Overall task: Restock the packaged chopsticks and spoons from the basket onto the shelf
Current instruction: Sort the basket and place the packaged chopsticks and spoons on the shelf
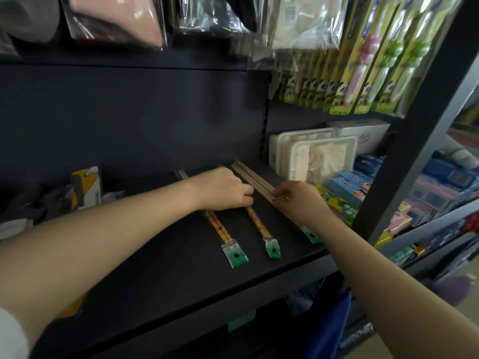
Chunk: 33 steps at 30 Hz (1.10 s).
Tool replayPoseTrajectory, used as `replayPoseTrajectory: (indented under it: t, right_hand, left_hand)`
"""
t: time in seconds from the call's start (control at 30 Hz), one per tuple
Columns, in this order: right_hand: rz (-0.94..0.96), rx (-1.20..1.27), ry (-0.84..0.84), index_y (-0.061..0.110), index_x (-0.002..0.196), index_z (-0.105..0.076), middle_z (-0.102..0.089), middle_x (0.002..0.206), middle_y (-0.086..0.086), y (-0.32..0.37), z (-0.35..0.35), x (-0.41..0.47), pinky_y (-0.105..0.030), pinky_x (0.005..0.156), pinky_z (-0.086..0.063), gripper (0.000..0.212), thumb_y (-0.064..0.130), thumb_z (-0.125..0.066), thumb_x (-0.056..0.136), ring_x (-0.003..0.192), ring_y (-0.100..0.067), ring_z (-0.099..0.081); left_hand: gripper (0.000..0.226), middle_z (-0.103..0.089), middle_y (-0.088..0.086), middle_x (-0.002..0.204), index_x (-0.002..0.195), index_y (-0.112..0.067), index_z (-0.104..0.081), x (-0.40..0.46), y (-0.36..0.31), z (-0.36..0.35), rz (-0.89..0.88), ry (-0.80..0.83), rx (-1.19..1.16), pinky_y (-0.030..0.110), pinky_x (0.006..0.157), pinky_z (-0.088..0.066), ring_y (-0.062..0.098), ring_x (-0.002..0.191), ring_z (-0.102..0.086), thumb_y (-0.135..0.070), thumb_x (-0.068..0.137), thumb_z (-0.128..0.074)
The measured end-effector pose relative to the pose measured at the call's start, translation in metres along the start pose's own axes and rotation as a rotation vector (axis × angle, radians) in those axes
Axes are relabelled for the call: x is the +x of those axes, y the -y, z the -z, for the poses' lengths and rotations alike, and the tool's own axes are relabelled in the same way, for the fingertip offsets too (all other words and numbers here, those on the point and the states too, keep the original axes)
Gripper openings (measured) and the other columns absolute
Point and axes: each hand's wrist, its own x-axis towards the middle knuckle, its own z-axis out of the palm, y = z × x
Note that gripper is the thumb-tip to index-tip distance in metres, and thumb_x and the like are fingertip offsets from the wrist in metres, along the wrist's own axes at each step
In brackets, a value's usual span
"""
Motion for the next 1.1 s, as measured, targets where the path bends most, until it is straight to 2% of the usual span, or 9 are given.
replayPoseTrajectory:
  t: [0.07, 0.23, 0.43, 0.5, 0.6, 0.73, 0.8, 0.93, 1.1]
  right_hand:
    - [-0.02, 0.085, -0.038, 0.016, 0.114, -0.065, -0.066, 0.115, -0.006, -0.001, 0.001, -0.001, -0.027, 0.081, -0.045, 0.025, 0.02, -0.055, 0.091, 0.105, -0.021, -0.06]
    - [-0.064, 0.272, -0.143, 0.023, 0.102, -0.066, -0.063, 0.115, -0.005, -0.011, 0.011, -0.011, -0.024, 0.063, -0.043, 0.032, 0.006, -0.04, 0.094, 0.096, -0.019, -0.058]
    - [-0.001, 0.186, -0.006, 0.021, 0.105, -0.068, -0.065, 0.116, -0.005, -0.013, 0.015, -0.019, -0.026, 0.076, -0.044, 0.026, 0.013, -0.046, 0.094, 0.1, -0.02, -0.06]
    - [0.086, 0.088, 0.085, 0.018, 0.115, -0.064, -0.062, 0.122, -0.003, -0.01, 0.011, -0.022, -0.023, 0.083, -0.038, 0.027, 0.026, -0.051, 0.093, 0.11, -0.019, -0.056]
    - [0.226, -0.039, 0.136, 0.015, 0.134, -0.049, -0.047, 0.141, -0.004, -0.01, -0.001, -0.024, -0.023, 0.1, -0.032, 0.047, 0.037, -0.05, 0.093, 0.13, -0.019, -0.043]
    - [0.308, -0.167, 0.193, 0.015, 0.145, -0.03, -0.028, 0.155, -0.005, -0.008, -0.013, -0.023, -0.028, 0.115, -0.018, 0.053, 0.036, -0.039, 0.097, 0.143, -0.019, -0.023]
    - [0.273, -0.087, 0.169, 0.013, 0.141, -0.036, -0.034, 0.15, -0.008, -0.007, -0.011, -0.022, -0.027, 0.11, -0.025, 0.054, 0.037, -0.046, 0.094, 0.138, -0.022, -0.033]
    - [0.279, -0.234, -0.002, 0.017, 0.11, -0.062, -0.044, 0.136, -0.005, -0.007, -0.004, -0.025, -0.032, 0.104, -0.034, 0.041, 0.047, -0.06, 0.083, 0.126, -0.026, -0.04]
    - [0.273, -0.308, 0.028, 0.018, 0.097, -0.068, -0.048, 0.127, -0.005, 0.003, -0.001, -0.025, -0.036, 0.102, -0.036, 0.041, 0.054, -0.053, 0.084, 0.122, -0.028, -0.041]
  left_hand:
    - [0.024, -0.065, 0.011, 0.081, 0.095, -0.008, -0.066, 0.006, 0.001, 0.002, 0.037, -0.003, -0.036, 0.03, 0.043, -0.048, 0.029, 0.061, -0.066, -0.001, 0.073, -0.062]
    - [0.034, -0.056, 0.01, 0.117, 0.126, -0.01, -0.049, 0.024, -0.006, 0.002, 0.206, 0.088, -0.073, 0.036, 0.066, -0.045, 0.03, 0.097, -0.06, -0.008, 0.094, -0.036]
    - [0.038, -0.056, 0.011, 0.117, 0.132, -0.011, -0.044, 0.027, -0.012, 0.009, 0.272, 0.128, -0.159, 0.032, 0.062, -0.037, 0.027, 0.099, -0.058, -0.009, 0.095, -0.035]
    - [0.045, -0.048, 0.007, 0.135, 0.141, -0.02, -0.033, 0.019, -0.01, 0.013, 0.338, 0.107, -0.301, 0.034, 0.073, -0.047, 0.025, 0.112, -0.054, -0.018, 0.097, -0.038]
    - [0.059, -0.015, 0.0, 0.156, 0.146, -0.031, -0.013, -0.009, -0.014, 0.027, 0.529, 0.105, -0.494, 0.038, 0.099, -0.042, 0.024, 0.136, -0.032, -0.039, 0.095, -0.04]
    - [0.081, -0.003, 0.006, 0.158, 0.148, -0.023, -0.003, -0.049, -0.033, 0.033, 0.777, 0.444, -0.764, 0.038, 0.115, -0.021, 0.025, 0.144, -0.012, -0.067, 0.084, -0.028]
    - [0.087, 0.004, 0.005, 0.158, 0.148, -0.021, 0.001, -0.06, -0.04, 0.027, 0.766, 0.535, -0.88, 0.035, 0.117, -0.017, 0.024, 0.145, -0.009, -0.07, 0.082, -0.028]
    - [0.081, 0.001, -0.001, 0.158, 0.147, -0.028, -0.002, -0.067, -0.045, 0.022, 0.716, 0.443, -0.89, 0.034, 0.117, -0.019, 0.022, 0.144, -0.007, -0.065, 0.083, -0.035]
    - [0.069, -0.014, -0.005, 0.155, 0.146, -0.029, -0.017, -0.062, -0.045, 0.027, 0.606, 0.334, -0.854, 0.03, 0.111, -0.025, 0.017, 0.14, -0.017, -0.057, 0.087, -0.041]
